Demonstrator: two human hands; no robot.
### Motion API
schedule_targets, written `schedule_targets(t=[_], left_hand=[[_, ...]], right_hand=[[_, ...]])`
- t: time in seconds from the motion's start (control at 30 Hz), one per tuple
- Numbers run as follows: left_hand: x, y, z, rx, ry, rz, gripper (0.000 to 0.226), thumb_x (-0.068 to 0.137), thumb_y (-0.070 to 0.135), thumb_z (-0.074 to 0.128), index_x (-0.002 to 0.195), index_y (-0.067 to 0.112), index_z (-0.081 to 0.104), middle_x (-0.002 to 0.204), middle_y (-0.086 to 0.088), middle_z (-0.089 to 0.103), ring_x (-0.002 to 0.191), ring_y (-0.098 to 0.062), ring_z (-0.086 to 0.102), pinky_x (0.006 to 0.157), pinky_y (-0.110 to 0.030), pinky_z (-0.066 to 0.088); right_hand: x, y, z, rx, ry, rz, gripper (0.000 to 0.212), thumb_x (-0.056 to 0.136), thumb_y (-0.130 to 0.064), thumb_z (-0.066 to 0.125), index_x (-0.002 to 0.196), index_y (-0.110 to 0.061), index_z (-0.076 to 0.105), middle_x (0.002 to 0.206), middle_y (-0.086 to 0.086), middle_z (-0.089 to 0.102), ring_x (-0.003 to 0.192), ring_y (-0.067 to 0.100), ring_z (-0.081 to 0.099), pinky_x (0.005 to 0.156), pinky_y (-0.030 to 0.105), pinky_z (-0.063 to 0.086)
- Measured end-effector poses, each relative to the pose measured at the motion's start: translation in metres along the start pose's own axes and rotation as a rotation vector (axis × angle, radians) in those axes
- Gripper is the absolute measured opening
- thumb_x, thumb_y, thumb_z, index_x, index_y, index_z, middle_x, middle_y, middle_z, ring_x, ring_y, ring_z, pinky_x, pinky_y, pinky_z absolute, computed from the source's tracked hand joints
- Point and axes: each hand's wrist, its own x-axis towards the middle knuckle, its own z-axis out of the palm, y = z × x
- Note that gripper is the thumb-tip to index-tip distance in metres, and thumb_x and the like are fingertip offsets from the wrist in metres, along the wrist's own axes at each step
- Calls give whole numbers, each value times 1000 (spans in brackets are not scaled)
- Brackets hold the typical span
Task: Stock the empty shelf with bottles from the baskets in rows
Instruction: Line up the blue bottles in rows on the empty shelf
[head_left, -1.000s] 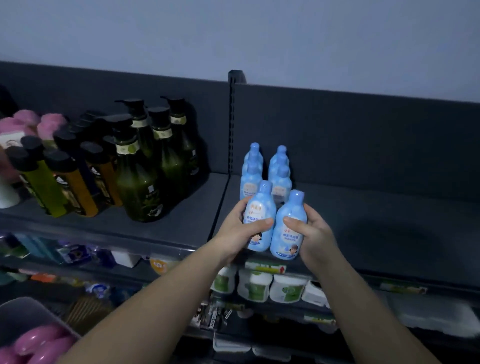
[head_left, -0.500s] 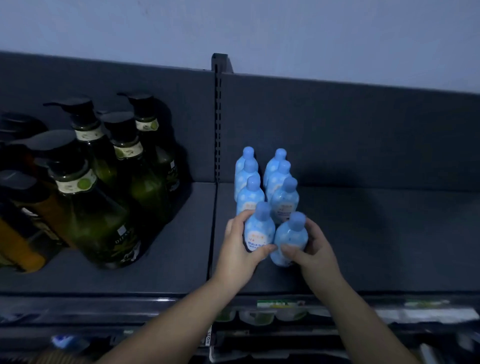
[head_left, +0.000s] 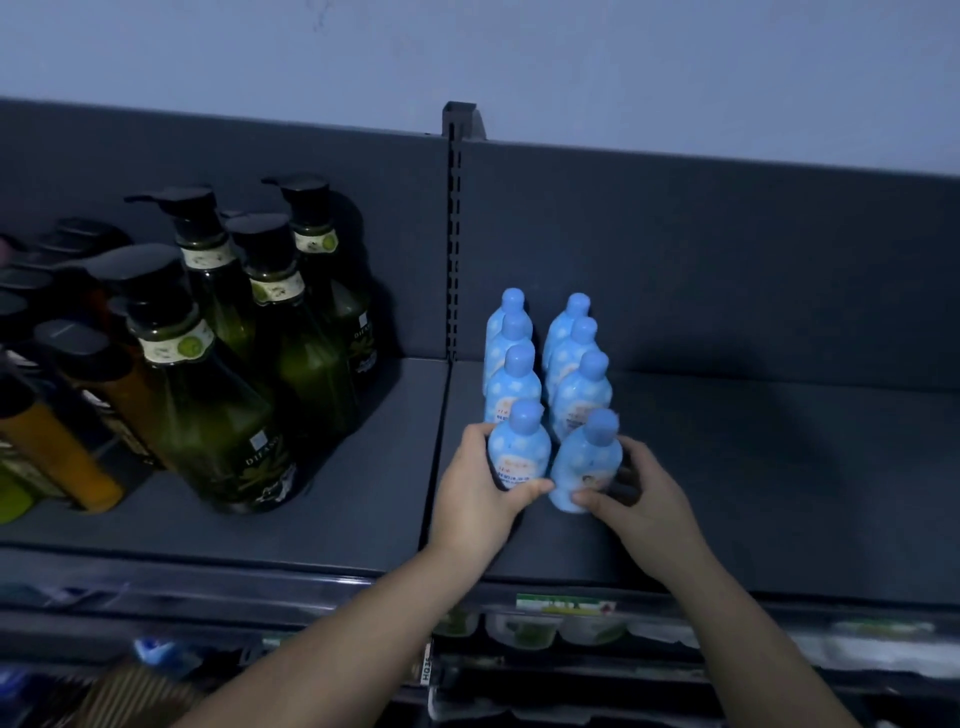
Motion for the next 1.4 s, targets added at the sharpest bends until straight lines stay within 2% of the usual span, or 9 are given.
schedule_targets(t=[0.13,0.23,0.43,0.53,0.63,0.73,1.0,1.17,1.4], left_hand=[[5,6,-2,20,14,-19,56,67,32,89,106,26,48,95,14,65,83,8,59,65,-9,45],[5,8,-2,88,55,-12,57,68,39,87,107,27,48,95,15,64,83,6,59,64,-11,45],[3,16,9,123,92,-24,58,68,39,87,108,30,47,94,17,63,83,10,57,63,-7,43],[6,18,9,121,110,-46,58,68,38,87,108,30,46,93,19,63,81,15,56,64,-6,42],[5,18,11,117,135,-66,59,69,38,86,111,30,46,94,20,62,81,15,56,63,-5,41],[3,18,14,107,142,-70,59,69,36,87,112,28,46,94,20,62,81,17,56,62,-4,41],[5,15,12,96,141,-102,52,68,35,88,98,30,45,91,17,64,81,11,59,60,-8,42],[3,13,18,92,122,-107,51,68,35,88,94,32,45,91,16,65,81,13,58,61,-8,42],[4,12,17,64,140,-110,52,69,36,87,101,27,48,94,16,65,82,6,60,64,-13,43]], right_hand=[[4,-3,-4,10,-40,-31,56,78,-6,80,115,-40,55,107,-20,69,98,-7,64,77,8,48],[5,-2,-5,16,-51,-63,53,80,-5,78,118,-36,58,107,-22,70,100,-3,65,78,9,49],[6,4,-17,-44,-51,-90,50,84,-14,73,112,-52,55,102,-25,69,96,-7,64,76,5,45],[13,8,-17,-49,-58,-93,53,86,-20,72,116,-58,51,110,-25,67,101,-7,62,81,13,47],[20,13,-18,-47,-90,-81,55,86,-25,72,130,-49,49,117,-23,65,106,-5,61,88,22,49],[22,19,-21,-50,-88,-77,57,86,-25,73,135,-41,49,116,-22,66,106,-4,62,91,24,50],[26,20,-17,-28,-38,-48,56,80,-24,78,130,-37,54,109,-22,68,99,-4,63,85,21,50],[24,22,-23,-18,-31,-13,53,79,-23,79,124,-42,56,105,-26,68,96,-8,63,75,8,46],[25,18,-18,12,-12,4,52,77,-25,80,118,-49,58,103,-26,69,96,-3,65,82,22,51]])
